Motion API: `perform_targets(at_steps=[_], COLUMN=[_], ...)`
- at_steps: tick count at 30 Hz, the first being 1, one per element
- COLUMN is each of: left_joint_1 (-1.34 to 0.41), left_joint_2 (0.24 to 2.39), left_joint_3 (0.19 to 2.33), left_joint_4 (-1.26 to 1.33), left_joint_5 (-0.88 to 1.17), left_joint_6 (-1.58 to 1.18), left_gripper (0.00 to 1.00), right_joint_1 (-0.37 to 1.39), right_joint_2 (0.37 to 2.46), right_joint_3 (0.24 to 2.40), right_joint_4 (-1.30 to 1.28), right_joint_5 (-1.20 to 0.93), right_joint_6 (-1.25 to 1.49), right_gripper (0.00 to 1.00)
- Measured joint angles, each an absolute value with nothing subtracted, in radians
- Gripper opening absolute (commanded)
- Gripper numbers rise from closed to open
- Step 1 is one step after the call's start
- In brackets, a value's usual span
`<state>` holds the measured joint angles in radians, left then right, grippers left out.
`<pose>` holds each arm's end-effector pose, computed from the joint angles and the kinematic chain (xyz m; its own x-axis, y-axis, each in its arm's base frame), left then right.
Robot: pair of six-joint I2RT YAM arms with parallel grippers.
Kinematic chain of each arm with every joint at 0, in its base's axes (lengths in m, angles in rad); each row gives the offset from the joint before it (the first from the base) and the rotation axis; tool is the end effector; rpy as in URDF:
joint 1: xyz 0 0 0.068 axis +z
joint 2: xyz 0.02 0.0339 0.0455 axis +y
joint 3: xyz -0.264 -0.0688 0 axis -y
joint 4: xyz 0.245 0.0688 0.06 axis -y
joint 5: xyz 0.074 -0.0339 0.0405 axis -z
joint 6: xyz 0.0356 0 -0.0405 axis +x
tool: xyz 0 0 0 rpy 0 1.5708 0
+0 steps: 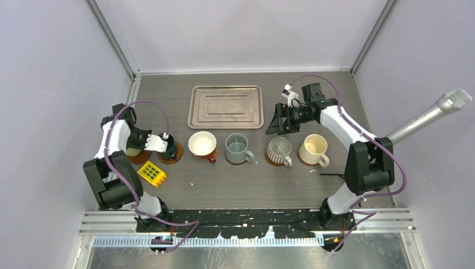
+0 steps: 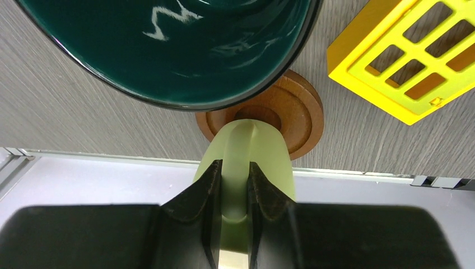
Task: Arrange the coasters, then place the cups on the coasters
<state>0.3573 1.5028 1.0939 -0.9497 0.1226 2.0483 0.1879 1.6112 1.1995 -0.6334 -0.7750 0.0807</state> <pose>0.2580 0.0917 0.2277 0.1340 0.9909 -0.0094 0.9618 -0.1278 0.2420 0.3187 0.0859 0.2482 -0.8856 -0.1098 -0.4514 -0.4083 0.6472 0.6437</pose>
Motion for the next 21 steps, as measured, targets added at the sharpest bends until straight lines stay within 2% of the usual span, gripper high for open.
perform_targets(at_steps=[5, 21], left_joint_1=[0.339, 0.303], left_joint_2=[1.504, 1.504], left_joint_3=[1.094, 1.093], left_joint_4=[-0.950, -0.946], left_joint_5=[0.116, 0.072], left_joint_6=[2.048, 2.048], left_gripper=[0.06, 0.31], right_joint_1=[0.188, 0.188], right_joint_2=[1.611, 1.611], right_joint_3=[1.200, 1.200], right_joint_4=[-0.633, -0.633], right_joint_5=[-0.775, -0.775], right_joint_6=[0.081, 0.081], right_gripper=[0.82, 0.82])
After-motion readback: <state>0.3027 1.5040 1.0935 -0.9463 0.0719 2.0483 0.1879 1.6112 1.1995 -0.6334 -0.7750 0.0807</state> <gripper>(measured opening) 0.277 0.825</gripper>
